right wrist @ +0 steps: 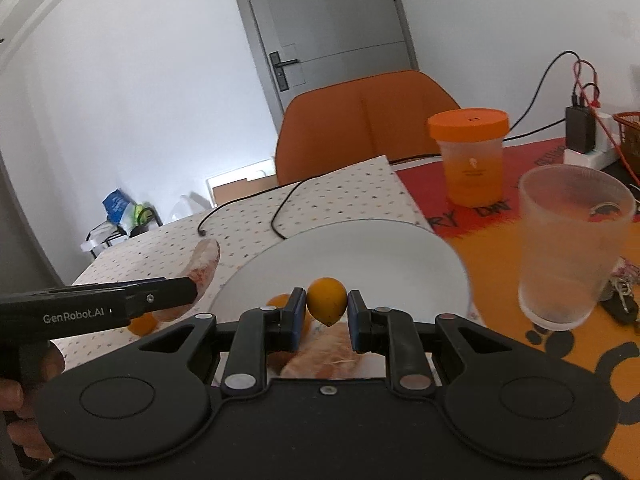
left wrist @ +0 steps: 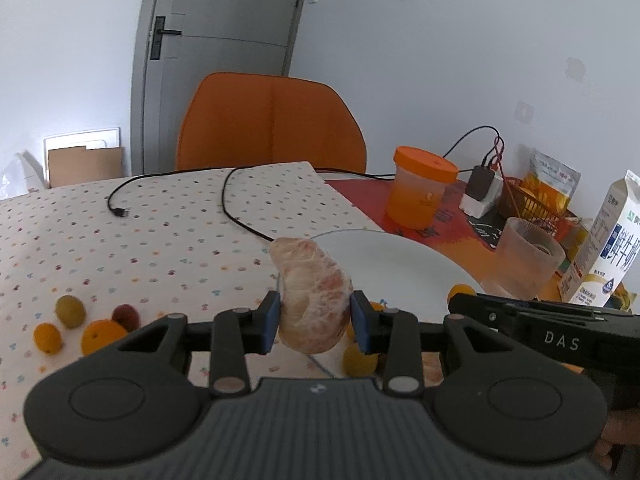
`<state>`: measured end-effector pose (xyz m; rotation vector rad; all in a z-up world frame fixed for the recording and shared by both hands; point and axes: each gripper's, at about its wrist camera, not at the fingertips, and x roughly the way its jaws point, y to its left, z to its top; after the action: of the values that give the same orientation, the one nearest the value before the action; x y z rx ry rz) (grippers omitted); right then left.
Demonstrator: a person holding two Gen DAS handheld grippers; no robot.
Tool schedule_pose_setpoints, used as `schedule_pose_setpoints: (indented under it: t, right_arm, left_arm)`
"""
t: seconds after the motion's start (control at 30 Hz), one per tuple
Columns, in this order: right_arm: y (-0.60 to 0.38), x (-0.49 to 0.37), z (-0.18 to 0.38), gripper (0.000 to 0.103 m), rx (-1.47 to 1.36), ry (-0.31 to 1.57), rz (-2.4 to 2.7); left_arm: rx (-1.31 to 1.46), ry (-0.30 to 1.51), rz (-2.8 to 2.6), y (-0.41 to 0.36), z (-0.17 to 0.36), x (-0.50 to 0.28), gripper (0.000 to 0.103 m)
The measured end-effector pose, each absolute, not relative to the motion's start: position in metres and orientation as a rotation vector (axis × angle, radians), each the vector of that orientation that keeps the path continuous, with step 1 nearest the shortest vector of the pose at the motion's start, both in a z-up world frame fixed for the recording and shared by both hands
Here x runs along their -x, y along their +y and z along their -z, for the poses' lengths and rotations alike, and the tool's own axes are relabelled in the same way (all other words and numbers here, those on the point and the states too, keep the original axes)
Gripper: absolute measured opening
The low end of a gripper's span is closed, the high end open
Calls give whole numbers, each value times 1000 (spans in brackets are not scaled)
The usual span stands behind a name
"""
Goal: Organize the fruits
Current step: 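Carry the small orange onto the plate with the right gripper while the left carries the pomelo there, then open both grippers over the plate and withdraw toward the remaining fruits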
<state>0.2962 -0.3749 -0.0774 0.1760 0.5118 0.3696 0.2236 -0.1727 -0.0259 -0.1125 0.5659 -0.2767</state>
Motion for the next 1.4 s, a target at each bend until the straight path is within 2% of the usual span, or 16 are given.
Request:
schedule_pose_setpoints:
  t: [0.17, 0.27, 0.4, 0.67, 0.93, 1.03, 1.13, 1.23, 1.3, 1.4]
  right_arm:
    - [-387, -298, 83, 21, -194, 516, -339]
    - [-392, -298, 87, 28, -208, 531, -330]
    - [-400, -295, 90, 28, -227, 526, -324]
    - [-404, -294, 93, 28, -253, 533, -332]
    - [-394, -287, 90, 35, -243, 533, -362]
    - [-388, -285, 88, 43, -233, 530, -373]
    - [-381, -282, 87, 44, -224, 528, -388]
    - [-375, -279, 86, 45, -217, 528, -407]
    - [-371, -277, 86, 49, -214, 527, -416]
    - [-365, -275, 85, 51, -203, 534, -422]
  left_arm:
    - [96, 577, 293, -183, 28, -233, 36]
    - [101, 589, 299, -187, 31, -238, 37]
    - [96, 579, 275, -188, 30, -239, 38]
    - [99, 566, 262, -178, 24, -229, 40]
    - [125, 575, 217, -157, 25, -216, 42]
    - [131, 578, 193, -149, 25, -210, 49]
    - [138, 581, 166, -141, 24, -204, 56]
    - [143, 576, 134, -134, 24, -196, 66]
    - [148, 579, 119, -128, 24, -192, 76]
    - [148, 582, 99, -121, 25, -185, 82]
